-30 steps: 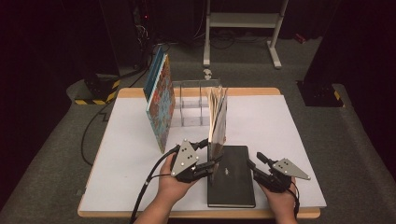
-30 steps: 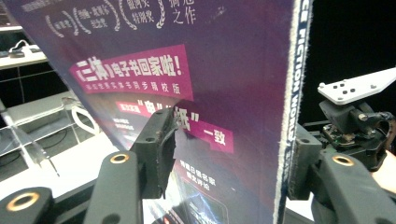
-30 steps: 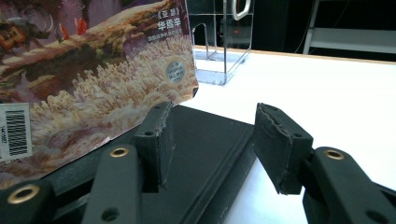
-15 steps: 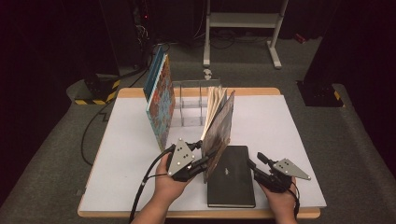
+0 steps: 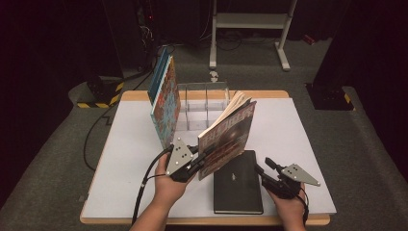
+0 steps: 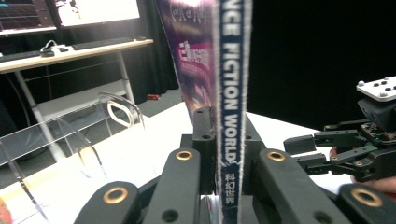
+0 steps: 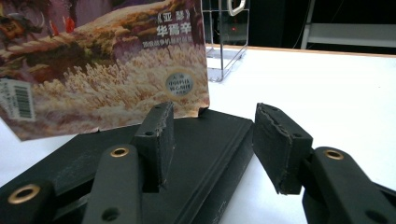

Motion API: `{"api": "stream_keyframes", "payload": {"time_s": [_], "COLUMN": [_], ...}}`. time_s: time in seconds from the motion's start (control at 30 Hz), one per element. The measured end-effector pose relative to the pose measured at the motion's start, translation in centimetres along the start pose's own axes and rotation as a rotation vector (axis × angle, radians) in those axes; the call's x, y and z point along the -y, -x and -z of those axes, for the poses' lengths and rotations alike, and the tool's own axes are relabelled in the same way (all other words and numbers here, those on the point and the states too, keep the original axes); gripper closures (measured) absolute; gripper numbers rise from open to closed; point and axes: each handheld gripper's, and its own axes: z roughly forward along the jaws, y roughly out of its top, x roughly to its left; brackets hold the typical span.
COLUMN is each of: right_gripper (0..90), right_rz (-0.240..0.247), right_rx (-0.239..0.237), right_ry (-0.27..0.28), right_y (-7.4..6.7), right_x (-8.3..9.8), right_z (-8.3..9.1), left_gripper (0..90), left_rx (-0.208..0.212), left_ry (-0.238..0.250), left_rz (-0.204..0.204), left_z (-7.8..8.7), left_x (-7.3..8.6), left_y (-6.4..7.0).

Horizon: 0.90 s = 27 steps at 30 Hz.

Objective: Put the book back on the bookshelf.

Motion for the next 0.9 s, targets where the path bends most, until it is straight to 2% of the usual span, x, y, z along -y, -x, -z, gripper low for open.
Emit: {"api": "stream_keyframes", "payload": {"time_s": [0.07,0.2,0.33,0.37,0.47,0.53,0.57,0.6,0.63,0.9], "right_gripper": [48.0,48.1,48.0,48.0,48.0,48.1,48.1,48.1,48.1,48.1], "right_rz": [-0.001,-0.009,-0.006,-0.007,-0.011,-0.013,-0.013,-0.013,-0.010,-0.007], "right_rx": [0.001,0.000,0.000,0.000,0.001,0.000,0.000,0.000,0.000,0.002], "right_ry": [0.001,0.002,0.006,0.006,0.006,0.006,0.006,0.006,0.007,0.008], "right_y": [0.0,0.1,0.1,0.1,0.1,0.1,0.1,0.1,0.1,0.0], "right_x": [0.0,0.0,0.0,0.0,0.0,0.0,0.0,0.0,0.0,0.0], "right_z": [0.0,0.0,0.1,0.2,0.2,0.1,0.1,0.2,0.2,0.2], "left_gripper": [83.5,83.9,84.0,84.0,84.1,84.1,84.1,84.1,84.1,84.1], "left_rx": [0.009,0.003,-0.042,-0.061,-0.067,-0.095,-0.095,-0.115,-0.134,-0.179], "left_ry": [0.011,0.028,0.059,0.067,0.085,0.098,0.098,0.121,0.124,0.090], "left_rz": [0.012,-0.018,-0.040,-0.056,-0.047,-0.048,-0.048,-0.032,-0.037,-0.029], "left_z": [0.0,-0.2,-0.4,-0.2,0.0,0.4,0.4,0.6,0.7,1.8], "left_x": [0.0,0.1,-0.2,-0.5,-0.7,-0.9,-0.9,-0.9,-0.8,0.7], "left_y": [0.0,0.0,-0.4,-0.9,-1.4,-2.3,-2.3,-2.8,-3.2,-5.1]}}
